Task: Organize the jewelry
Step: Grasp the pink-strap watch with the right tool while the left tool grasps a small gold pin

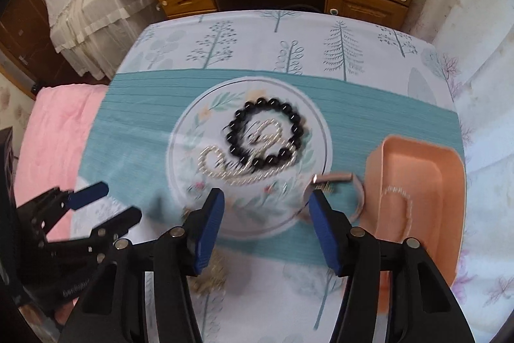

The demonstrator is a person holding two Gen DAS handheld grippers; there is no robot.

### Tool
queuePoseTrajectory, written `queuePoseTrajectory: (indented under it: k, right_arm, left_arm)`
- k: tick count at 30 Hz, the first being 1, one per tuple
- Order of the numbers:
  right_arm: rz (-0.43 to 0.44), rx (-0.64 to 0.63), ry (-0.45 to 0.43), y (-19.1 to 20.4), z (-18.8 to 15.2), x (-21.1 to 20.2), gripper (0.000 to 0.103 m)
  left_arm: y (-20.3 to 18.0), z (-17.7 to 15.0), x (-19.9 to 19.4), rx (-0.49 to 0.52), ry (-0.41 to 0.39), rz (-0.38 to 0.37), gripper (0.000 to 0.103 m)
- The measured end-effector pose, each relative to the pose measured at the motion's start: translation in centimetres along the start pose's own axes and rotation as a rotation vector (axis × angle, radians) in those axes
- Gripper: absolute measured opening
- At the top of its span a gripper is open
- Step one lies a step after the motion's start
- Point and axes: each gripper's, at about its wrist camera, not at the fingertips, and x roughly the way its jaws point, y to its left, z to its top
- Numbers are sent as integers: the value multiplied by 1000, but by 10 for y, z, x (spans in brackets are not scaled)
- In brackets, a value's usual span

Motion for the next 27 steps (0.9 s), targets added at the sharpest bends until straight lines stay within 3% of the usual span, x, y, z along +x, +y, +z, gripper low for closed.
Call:
queuePoseTrajectory:
  k: [5,13,21,27]
  right_arm:
    - [-18,28,53,-11,20,36,44]
    - [39,52,91,-25,19,62,44]
    - [53,41,123,-30,3,55,43]
    - [34,57,158,-36,-2,72,31]
  left_arm:
    - [-10,4,13,4,32,-44,59]
    - [-31,0,27,7,58,-34,59]
    - [-41,2,46,-30,103,-25,46]
    - [-45,4,52,-44,115,-19,40]
